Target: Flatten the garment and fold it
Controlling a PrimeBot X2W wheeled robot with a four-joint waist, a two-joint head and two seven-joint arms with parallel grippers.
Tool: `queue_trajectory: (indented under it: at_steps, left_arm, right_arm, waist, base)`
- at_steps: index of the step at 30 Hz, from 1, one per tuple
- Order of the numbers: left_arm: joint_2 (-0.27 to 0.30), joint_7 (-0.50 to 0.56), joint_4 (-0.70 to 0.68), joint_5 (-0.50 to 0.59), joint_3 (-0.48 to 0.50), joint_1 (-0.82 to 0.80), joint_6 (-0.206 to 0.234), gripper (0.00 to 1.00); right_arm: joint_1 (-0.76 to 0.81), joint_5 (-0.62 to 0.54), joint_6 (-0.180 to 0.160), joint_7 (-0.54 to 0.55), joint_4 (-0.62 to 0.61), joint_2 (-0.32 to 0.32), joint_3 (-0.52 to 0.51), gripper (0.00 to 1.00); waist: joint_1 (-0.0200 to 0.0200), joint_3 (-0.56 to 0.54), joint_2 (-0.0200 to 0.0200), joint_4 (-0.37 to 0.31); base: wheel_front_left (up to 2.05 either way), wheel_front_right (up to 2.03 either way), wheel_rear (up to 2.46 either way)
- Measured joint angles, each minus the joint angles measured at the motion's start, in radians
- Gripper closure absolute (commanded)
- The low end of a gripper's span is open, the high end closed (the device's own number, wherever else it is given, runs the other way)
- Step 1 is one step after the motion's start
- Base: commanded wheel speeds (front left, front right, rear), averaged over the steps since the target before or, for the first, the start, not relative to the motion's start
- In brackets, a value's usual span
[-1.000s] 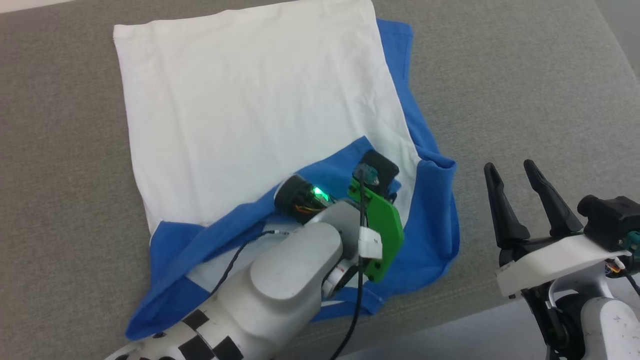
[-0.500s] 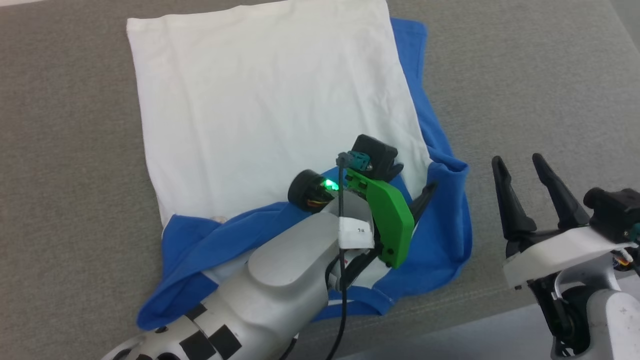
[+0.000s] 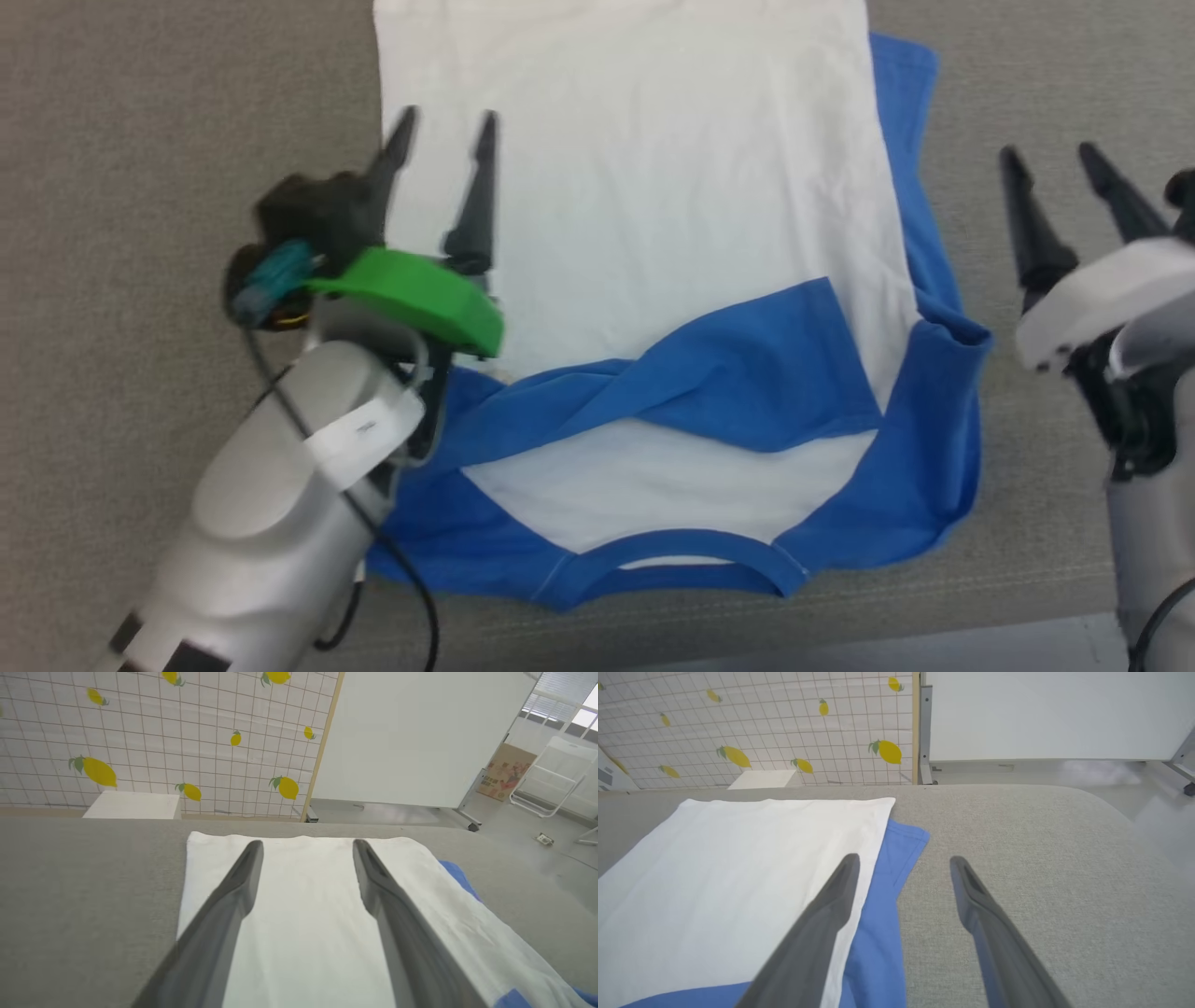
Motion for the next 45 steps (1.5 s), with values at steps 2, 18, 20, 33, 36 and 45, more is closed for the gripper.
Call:
queue_trajectory:
  at_steps: [2, 18, 20, 33, 36, 45]
  left_arm:
    - [0.016, 0.0, -0.056, 0.046, 0.089, 0.066, 0.008, 0.0]
    - [-0.1, -0.001, -0.25, 0.26, 0.545, 0.298, -0.077, 0.0]
    - [-0.118, -0.001, -0.251, 0.272, 0.573, 0.304, -0.098, 0.0]
    - [-0.21, -0.001, -0.249, 0.35, 0.694, 0.319, -0.197, 0.0]
    - [-0.216, -0.001, -0.236, 0.373, 0.712, 0.321, -0.208, 0.0]
    - [-0.225, -0.001, -0.171, 0.398, 0.729, 0.389, -0.242, 0.0]
  right_arm:
    - [-0.065, 0.0, 0.0, 0.011, 0.07, -0.02, -0.01, 0.0]
    - [-0.47, -0.091, 0.0, 0.228, 0.503, -0.081, -0.2, 0.0]
    - [-0.503, -0.116, 0.0, 0.256, 0.528, -0.085, -0.215, 0.0]
    - [-0.596, -0.207, -0.001, 0.471, 0.528, -0.09, -0.24, 1.0]
    - [-0.556, -0.214, 0.0, 0.446, 0.503, -0.093, -0.246, 1.0]
    - [-0.393, -0.228, 0.0, 0.34, 0.382, -0.115, -0.322, 1.0]
  waist:
    - [0.0, 0.012, 0.0, 0.018]
    - [0.0, 0.155, 0.0, 0.14]
    - [0.0001, 0.175, 0.0, 0.153]
    - [0.0001, 0.237, 0.0, 0.209]
    - [0.0001, 0.221, 0.0, 0.205]
    - [0.0001, 0.125, 0.0, 0.176]
  base:
    - [0.0, 0.0, 0.0]
    - [0.0, 0.0, 0.0]
    - [0.0, 0.0, 0.0]
    - [0.0, 0.0, 0.0]
    - [0.0, 0.0, 0.0]
    - [0.0, 0.0, 0.0]
